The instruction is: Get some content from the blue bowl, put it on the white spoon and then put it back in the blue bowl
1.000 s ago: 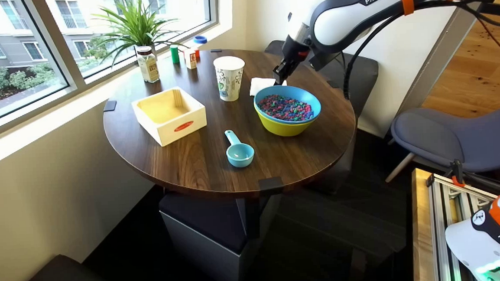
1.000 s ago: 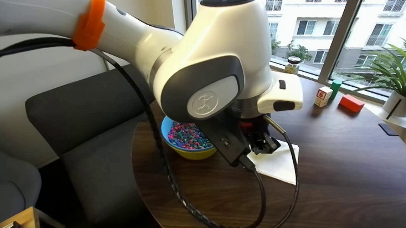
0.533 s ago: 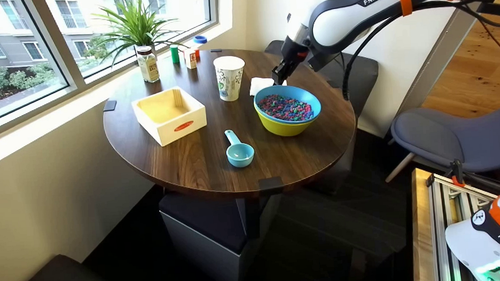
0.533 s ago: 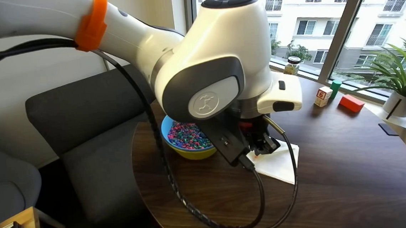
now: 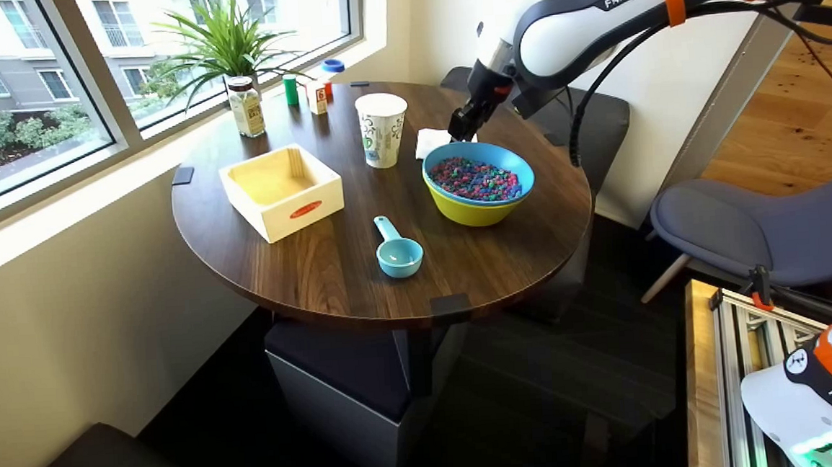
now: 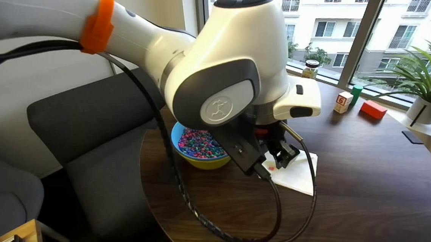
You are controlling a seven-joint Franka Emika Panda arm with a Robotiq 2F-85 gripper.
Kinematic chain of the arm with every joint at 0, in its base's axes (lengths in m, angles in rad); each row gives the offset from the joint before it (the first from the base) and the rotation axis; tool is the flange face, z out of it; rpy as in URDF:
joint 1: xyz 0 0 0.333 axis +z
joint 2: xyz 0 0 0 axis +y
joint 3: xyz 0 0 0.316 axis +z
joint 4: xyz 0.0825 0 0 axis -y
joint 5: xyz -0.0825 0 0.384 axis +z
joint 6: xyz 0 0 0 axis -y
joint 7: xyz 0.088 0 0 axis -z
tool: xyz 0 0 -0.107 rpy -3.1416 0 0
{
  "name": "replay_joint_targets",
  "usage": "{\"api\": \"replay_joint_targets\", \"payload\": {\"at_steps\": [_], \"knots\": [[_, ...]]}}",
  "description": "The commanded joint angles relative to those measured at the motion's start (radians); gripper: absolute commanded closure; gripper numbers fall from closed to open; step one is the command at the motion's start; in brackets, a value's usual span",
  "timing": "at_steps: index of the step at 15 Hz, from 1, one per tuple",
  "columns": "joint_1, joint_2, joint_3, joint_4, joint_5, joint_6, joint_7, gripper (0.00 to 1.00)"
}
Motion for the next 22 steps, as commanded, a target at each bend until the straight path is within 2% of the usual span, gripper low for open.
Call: {"api": "replay_joint_targets", "payload": {"at_steps": [1, 3, 4, 12, 13, 15, 17, 22], "knots": [[-0.003, 0.024, -0.005, 0.041, 0.001, -0.007, 0.02, 0.14], [-0.005, 0.04, -0.01, 0.063, -0.005, -0.003, 0.027, 0.01], [-0.006, 0.053, -0.013, 0.078, -0.007, -0.001, 0.031, 0.0], [-0.01, 0.145, -0.016, 0.168, -0.003, -0.006, 0.039, 0.0], [-0.01, 0.153, -0.017, 0.174, -0.004, -0.007, 0.04, 0.05], [-0.01, 0.168, -0.016, 0.186, -0.003, -0.008, 0.042, 0.26], [-0.01, 0.178, -0.016, 0.194, -0.003, -0.008, 0.042, 0.38], [-0.009, 0.188, -0.017, 0.208, -0.007, -0.007, 0.044, 0.78]]}}
